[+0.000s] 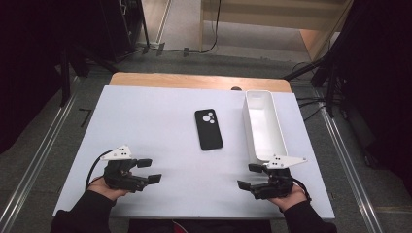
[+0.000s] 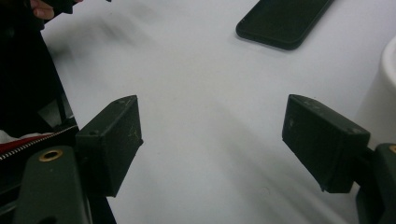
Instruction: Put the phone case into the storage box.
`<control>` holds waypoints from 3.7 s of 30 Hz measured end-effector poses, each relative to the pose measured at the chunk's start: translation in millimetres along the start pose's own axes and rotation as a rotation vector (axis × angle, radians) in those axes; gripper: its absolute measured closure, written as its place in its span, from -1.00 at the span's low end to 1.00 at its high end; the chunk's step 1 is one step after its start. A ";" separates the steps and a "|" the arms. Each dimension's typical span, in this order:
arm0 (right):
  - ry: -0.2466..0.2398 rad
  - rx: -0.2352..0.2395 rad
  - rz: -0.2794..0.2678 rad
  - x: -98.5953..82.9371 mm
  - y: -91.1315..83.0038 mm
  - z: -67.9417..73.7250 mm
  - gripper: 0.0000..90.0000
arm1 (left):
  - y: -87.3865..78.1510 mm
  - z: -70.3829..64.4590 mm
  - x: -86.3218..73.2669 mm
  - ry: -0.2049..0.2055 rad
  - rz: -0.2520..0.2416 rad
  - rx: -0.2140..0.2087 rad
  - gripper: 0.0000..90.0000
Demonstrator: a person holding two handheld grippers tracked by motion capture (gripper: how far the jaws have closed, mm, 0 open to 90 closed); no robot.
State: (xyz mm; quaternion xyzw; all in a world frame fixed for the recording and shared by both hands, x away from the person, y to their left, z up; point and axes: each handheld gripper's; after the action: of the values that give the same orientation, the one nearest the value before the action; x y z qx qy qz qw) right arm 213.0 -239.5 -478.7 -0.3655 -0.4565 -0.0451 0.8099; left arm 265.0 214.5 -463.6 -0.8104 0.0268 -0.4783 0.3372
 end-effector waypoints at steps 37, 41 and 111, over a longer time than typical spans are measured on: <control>0.004 -0.008 -0.006 -0.9 -0.8 -0.9 -0.59 | 17.1 7.3 26.3 -0.033 -0.028 0.085 -0.48; 0.005 -0.007 -0.008 -1.1 -1.1 -1.1 -0.59 | 21.8 10.0 29.9 -0.033 -0.023 0.085 -0.48; 0.012 0.004 -0.014 -0.7 -2.5 -2.5 -0.59 | 114.6 19.0 124.0 0.035 0.080 0.002 -0.47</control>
State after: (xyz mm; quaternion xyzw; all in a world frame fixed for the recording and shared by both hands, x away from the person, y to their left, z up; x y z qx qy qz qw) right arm 213.3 -243.1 -478.7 -0.3604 -0.4540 -0.0520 0.8132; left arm 379.2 90.6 -441.3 -0.7999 0.0646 -0.4787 0.3560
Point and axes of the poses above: each handheld gripper's, and its own axes: y roughly forward along the jaws, x roughly out of its top, z roughly to its left, and after that the axes turned 1 degree about x, right-handed
